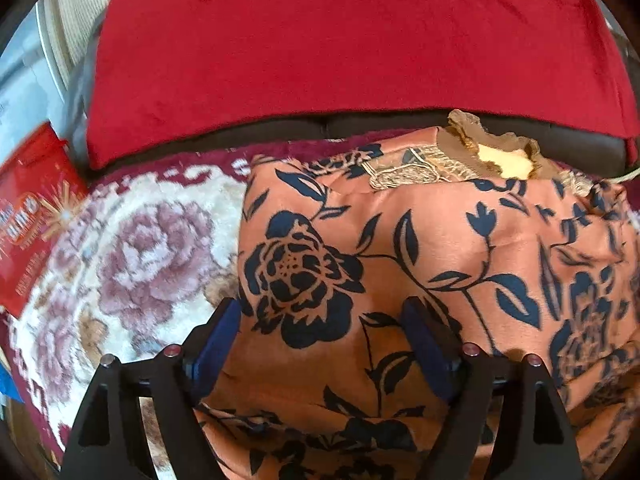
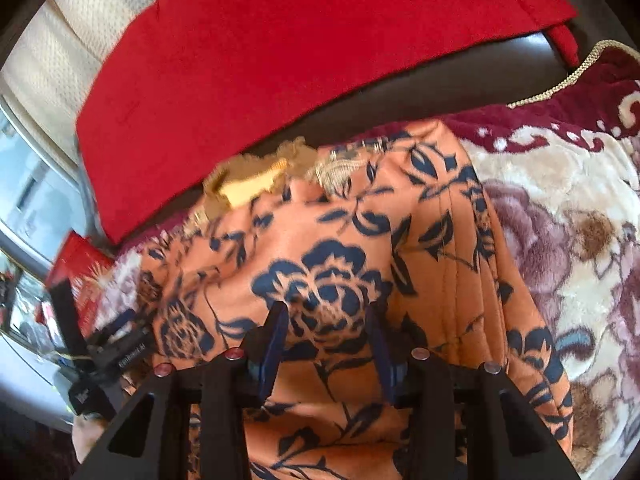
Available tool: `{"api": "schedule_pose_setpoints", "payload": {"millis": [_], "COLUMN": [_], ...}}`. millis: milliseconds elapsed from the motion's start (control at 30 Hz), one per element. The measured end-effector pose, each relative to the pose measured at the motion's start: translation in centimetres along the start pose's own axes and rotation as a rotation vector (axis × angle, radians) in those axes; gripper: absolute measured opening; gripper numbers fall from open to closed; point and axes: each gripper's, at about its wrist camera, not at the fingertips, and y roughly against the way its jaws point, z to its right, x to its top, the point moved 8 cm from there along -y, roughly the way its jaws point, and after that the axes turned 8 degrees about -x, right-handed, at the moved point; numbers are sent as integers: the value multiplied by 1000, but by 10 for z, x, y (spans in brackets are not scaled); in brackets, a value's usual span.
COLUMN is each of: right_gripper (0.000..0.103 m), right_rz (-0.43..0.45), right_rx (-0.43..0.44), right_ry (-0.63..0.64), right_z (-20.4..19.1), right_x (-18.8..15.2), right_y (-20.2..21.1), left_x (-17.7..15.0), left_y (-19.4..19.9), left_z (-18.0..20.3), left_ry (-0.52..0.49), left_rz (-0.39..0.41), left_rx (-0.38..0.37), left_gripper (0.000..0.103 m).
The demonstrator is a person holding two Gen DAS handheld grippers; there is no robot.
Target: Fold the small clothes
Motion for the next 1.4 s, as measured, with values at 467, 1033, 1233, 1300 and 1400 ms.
{"api": "schedule_pose_setpoints", "payload": {"millis": [467, 1033, 1233, 1300, 1400], "right_gripper": [46, 45, 45, 45, 45], "right_rz": [-5, 31, 39, 8, 0], "right_rx": [20, -97, -156, -174, -170], "right_ry": [199, 108, 108, 107, 149], "right_z": [-62, -25, -11, -4, 2], "right_x": [-13, 9, 7, 1, -9], "right_y": [-26, -9, 6, 0, -3], "left_x": [3, 4, 0, -4, -11], "left_y": [-8, 14, 31, 39, 51], "left_z": [-11, 36, 45, 46, 53], "left_ry": [-24, -251, -271, -263, -271], "left_rz": [-46, 83, 119, 138, 159], "left_rx": [82, 233, 217, 183, 167], "left_gripper": [94, 96, 96, 96, 96]}}
